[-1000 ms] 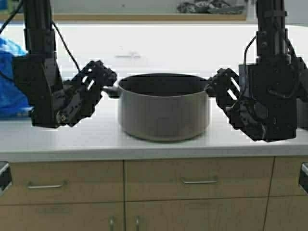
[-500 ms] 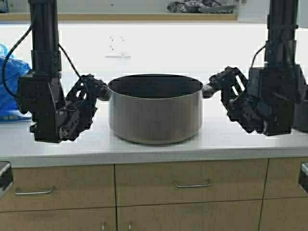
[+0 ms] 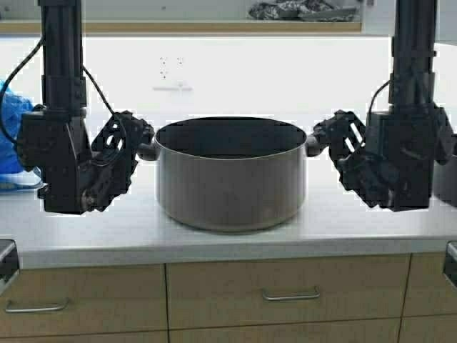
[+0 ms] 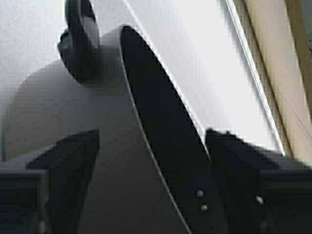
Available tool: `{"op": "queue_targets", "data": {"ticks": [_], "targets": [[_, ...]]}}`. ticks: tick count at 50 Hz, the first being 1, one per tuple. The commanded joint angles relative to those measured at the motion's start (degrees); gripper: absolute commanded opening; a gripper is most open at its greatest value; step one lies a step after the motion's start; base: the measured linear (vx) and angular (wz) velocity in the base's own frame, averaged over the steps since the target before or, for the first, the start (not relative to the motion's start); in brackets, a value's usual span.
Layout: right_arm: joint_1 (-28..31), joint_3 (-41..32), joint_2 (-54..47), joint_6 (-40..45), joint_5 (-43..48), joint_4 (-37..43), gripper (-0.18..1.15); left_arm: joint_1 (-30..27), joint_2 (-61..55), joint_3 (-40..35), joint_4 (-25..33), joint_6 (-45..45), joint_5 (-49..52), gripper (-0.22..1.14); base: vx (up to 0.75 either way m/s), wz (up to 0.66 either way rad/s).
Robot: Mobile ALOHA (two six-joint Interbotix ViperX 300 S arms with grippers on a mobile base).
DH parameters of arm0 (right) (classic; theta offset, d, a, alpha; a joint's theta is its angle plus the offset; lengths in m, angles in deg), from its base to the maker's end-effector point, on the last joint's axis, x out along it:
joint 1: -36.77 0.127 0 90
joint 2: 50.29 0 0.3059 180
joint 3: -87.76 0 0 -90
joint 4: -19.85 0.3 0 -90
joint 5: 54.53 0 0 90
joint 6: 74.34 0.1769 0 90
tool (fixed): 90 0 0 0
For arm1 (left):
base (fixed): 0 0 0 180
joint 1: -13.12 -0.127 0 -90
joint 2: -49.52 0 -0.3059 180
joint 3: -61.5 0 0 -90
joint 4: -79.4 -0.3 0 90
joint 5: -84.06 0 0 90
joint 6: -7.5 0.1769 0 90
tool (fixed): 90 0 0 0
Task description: Open the cabinet, put the pot inside, then close it
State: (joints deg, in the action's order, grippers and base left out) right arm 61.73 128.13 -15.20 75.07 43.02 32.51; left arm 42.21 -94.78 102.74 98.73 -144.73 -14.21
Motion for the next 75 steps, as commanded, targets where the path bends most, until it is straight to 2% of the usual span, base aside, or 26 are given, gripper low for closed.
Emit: {"op": "queue_targets", "data": {"ticks": [1, 16, 37, 52, 64, 75], "targets": [[-2.6, -2.7, -1.1, 0.4, 0.5, 0.3, 0.96, -1.7, 0.5, 0.0, -0.3, -0.1, -0.4, 0.97, 0.12, 0.00], [-9.0, -4.2, -2.3, 2.1, 0.7, -4.3, 0.96, -2.9, -0.7, -1.8, -3.4, -0.1, -0.4, 0.97, 0.12, 0.03], [-9.5, -4.9, -4.3, 2.7, 1.2, -5.4, 0.96, -2.9, -1.2, -2.3, -4.7, 0.1, -0.4, 0.97, 0.09, 0.04], [-10.8, -15.2, -9.8, 3.4, 1.7, -2.9, 0.96, -3.7, -5.4, -11.8, -7.6, -0.7, 2.0, 0.97, 0.00, 0.00], [-12.3, -24.2, -13.6, 8.7, 1.6, -3.0, 0.96, -5.8, -7.6, -19.9, -8.2, -0.8, 8.2, 0.97, -0.01, 0.00], [-13.0, -29.5, -15.8, 12.0, 1.0, -3.2, 0.96, -6.9, -8.0, -23.0, -8.3, -1.3, 10.1, 0.97, 0.00, 0.00]]}}
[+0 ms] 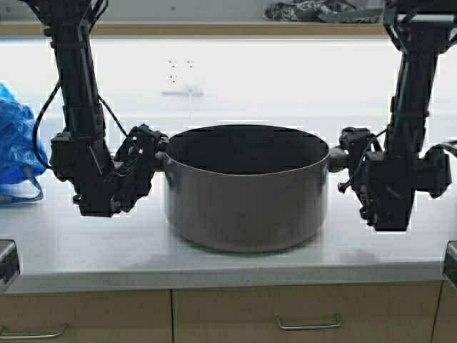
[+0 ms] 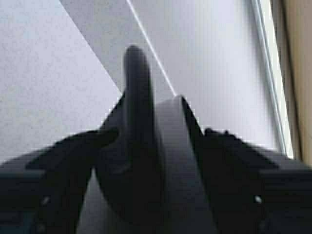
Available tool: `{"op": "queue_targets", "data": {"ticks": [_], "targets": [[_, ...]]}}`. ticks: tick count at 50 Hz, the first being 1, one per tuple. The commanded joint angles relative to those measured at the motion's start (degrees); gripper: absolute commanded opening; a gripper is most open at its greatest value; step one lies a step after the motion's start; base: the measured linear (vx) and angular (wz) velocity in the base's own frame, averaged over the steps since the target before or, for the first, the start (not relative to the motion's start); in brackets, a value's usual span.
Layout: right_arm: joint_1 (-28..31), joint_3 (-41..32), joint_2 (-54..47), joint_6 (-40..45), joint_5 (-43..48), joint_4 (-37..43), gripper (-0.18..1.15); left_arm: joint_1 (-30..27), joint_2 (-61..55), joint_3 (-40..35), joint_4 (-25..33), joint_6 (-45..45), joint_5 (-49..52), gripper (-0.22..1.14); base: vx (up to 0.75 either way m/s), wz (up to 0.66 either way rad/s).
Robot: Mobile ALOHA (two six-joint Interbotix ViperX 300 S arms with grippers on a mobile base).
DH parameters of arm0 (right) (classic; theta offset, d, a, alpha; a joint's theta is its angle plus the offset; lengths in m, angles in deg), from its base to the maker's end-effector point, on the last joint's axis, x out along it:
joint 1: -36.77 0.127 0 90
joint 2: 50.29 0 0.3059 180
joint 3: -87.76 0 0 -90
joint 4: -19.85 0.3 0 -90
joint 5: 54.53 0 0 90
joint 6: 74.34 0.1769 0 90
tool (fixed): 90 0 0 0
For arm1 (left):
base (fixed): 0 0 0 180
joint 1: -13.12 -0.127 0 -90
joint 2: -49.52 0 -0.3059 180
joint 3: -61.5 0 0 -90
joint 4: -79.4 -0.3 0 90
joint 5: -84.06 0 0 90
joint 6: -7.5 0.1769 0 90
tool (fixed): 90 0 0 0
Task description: Open the cabinet, put the pot inside, then close it
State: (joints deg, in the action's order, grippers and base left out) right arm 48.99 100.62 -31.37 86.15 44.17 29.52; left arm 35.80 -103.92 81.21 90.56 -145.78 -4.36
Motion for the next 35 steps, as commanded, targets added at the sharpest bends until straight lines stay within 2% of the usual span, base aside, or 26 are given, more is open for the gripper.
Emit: {"op": "queue_targets", "data": {"ticks": [1, 14, 21, 24, 28, 33, 35], "targets": [[-0.4, -2.2, 0.2, 1.4, -0.4, -0.3, 0.96, -0.6, 1.1, -1.7, -0.2, -0.4, 0.4, 0.97, 0.00, 0.00], [-0.4, -5.4, -1.3, 3.6, -0.7, -0.4, 0.96, -2.6, -0.1, -4.9, -0.2, -0.4, 3.2, 0.97, 0.00, 0.00], [-0.4, -3.2, -0.7, 5.0, -0.6, -1.5, 0.86, -2.6, -0.2, -4.3, -0.3, -0.2, 3.2, 0.94, 0.00, 0.00], [-0.4, -1.9, -0.4, 5.8, -0.6, -2.3, 0.73, -2.5, -0.1, -3.8, -0.3, -0.3, 3.2, 0.87, 0.00, 0.00], [-0.3, -0.4, -0.3, 6.7, -0.7, -3.6, 0.45, -2.6, -0.1, -2.9, -0.3, -0.3, 3.3, 0.69, 0.00, 0.00], [0.2, 1.4, -0.4, 6.9, -0.6, -5.0, 0.05, -2.6, -0.2, -1.9, -0.2, -0.4, 3.2, 0.29, 0.00, 0.00], [0.4, 1.9, -0.4, 6.9, -0.6, -4.8, -0.03, -2.5, -0.2, -1.6, -0.3, -0.4, 3.2, 0.12, 0.00, 0.00]]}}
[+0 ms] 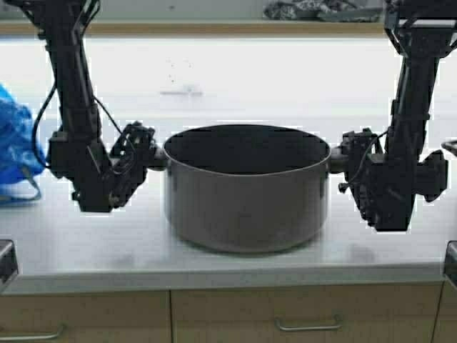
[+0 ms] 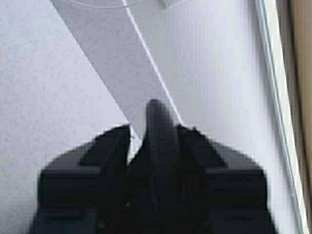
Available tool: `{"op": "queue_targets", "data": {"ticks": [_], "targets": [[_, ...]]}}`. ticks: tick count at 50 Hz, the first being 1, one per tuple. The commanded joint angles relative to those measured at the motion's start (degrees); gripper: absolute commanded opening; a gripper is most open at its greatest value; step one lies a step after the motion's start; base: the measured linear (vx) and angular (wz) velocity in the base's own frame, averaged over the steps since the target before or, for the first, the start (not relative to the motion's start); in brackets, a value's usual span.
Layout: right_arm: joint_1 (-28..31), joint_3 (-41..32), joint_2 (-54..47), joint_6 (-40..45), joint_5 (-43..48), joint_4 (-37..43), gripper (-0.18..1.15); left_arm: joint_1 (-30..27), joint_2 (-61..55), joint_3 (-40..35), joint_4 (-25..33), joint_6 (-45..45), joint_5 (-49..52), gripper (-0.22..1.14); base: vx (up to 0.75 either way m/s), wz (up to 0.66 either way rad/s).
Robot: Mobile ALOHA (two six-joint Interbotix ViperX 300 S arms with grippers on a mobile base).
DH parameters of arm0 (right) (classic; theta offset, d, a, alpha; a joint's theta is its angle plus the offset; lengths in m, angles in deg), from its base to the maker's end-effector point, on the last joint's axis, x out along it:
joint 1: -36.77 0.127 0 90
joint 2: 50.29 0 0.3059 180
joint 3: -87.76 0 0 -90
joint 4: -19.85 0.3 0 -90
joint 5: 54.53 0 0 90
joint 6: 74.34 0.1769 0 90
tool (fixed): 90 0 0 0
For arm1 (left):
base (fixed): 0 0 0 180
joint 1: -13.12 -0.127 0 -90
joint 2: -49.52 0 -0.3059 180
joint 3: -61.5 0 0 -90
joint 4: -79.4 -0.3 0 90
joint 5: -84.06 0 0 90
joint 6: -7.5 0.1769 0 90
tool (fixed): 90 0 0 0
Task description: Open the cabinet, put the pot inside, then close it
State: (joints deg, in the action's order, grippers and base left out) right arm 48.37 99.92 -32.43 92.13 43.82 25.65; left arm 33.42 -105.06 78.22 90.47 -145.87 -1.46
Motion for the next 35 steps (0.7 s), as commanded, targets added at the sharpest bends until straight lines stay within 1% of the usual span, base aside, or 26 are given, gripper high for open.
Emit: {"op": "queue_targets", "data": {"ticks": [1, 3, 4, 7, 10, 12, 20, 35], "targets": [[1.2, 2.9, 0.7, 1.0, -0.3, -0.7, -0.04, -0.2, 1.0, 1.6, -0.1, -0.4, 0.3, 0.04, 0.00, 0.00], [1.7, 3.3, 0.9, 1.0, -0.3, -0.3, -0.01, -0.2, 1.0, 1.8, 0.1, -0.4, 0.4, -0.08, 0.00, 0.00], [1.8, 3.5, 1.1, 1.0, -0.3, 0.0, 0.02, -0.2, 1.1, 2.0, 0.1, -0.4, 0.3, -0.10, 0.00, 0.00], [2.5, 4.5, 1.5, 1.0, -0.1, 0.4, 0.08, -0.2, 1.1, 2.4, 0.3, -0.4, 0.4, -0.05, 0.00, 0.00], [3.3, 5.2, 2.2, 0.9, 0.2, 0.4, 0.09, -0.2, 1.4, 2.9, 0.3, -0.3, 0.3, 0.03, 0.00, 0.00], [4.0, 5.6, 2.9, 0.7, 0.4, 0.4, 0.08, -0.2, 1.7, 3.3, 0.2, -0.3, 0.3, 0.06, 0.00, 0.00], [6.0, 8.1, 6.5, 0.1, 1.1, 0.6, 0.07, 0.0, 4.2, 6.5, 0.3, -0.1, -0.2, 0.01, 0.00, 0.00], [7.8, 15.6, 14.9, -1.4, 1.1, 1.0, 0.07, 0.2, 13.0, 14.0, 0.3, 0.9, -3.2, 0.01, 0.00, 0.00]]}}
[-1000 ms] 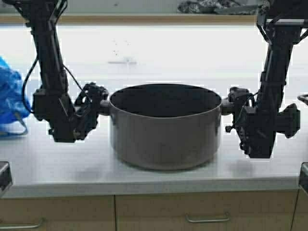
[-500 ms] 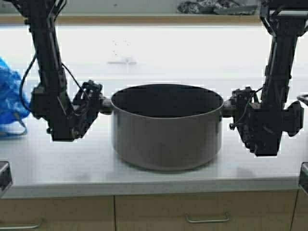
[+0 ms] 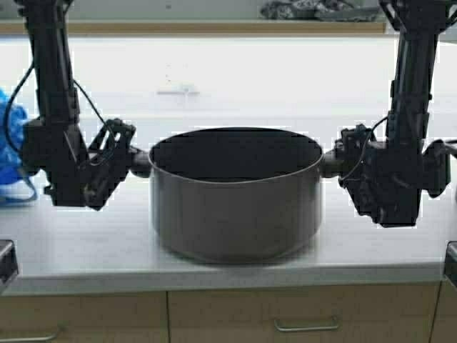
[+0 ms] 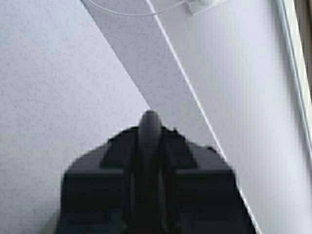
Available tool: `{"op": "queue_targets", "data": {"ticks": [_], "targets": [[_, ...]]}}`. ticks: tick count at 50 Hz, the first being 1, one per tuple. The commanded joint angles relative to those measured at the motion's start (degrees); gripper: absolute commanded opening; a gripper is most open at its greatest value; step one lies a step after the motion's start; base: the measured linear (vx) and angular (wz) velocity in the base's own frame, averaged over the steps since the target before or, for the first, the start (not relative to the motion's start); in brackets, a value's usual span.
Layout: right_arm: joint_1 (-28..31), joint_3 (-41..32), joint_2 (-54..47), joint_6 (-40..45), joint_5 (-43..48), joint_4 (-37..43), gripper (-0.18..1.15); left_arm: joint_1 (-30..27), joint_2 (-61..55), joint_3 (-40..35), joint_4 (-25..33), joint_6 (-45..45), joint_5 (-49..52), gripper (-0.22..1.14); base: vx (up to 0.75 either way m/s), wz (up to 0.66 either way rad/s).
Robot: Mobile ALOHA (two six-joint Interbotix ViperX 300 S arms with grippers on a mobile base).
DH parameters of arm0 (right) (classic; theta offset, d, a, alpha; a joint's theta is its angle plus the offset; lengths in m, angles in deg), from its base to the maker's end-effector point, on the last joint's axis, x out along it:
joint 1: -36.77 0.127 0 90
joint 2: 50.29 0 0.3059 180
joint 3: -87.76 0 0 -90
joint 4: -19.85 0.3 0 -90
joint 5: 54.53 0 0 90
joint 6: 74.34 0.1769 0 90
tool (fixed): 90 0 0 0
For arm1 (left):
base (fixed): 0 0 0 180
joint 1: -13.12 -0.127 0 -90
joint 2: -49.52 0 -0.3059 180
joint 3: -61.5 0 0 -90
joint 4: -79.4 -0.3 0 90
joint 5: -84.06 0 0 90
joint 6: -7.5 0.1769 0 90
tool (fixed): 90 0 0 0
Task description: Open the cabinet, put the pot inside, then close it
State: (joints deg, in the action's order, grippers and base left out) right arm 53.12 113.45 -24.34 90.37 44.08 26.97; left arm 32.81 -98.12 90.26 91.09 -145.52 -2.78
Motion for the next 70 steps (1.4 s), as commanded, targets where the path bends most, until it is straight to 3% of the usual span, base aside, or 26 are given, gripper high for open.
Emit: {"op": "queue_targets", "data": {"ticks": [1, 32, 70], "targets": [[3.2, 2.5, 7.5, 0.2, 1.0, -0.4, 0.07, 0.8, 6.6, 2.4, -0.3, 0.8, -1.9, 0.01, 0.00, 0.00], [7.1, 7.6, 15.7, -0.1, 0.9, -0.5, 0.07, 2.3, 16.1, 10.1, -0.3, 3.7, -3.2, 0.01, -0.01, 0.00], [17.8, 11.4, 25.8, 0.0, -2.2, 4.2, 0.07, 2.9, 32.0, 24.5, 2.3, 4.1, -3.2, 0.01, -0.01, 0.00]]}}
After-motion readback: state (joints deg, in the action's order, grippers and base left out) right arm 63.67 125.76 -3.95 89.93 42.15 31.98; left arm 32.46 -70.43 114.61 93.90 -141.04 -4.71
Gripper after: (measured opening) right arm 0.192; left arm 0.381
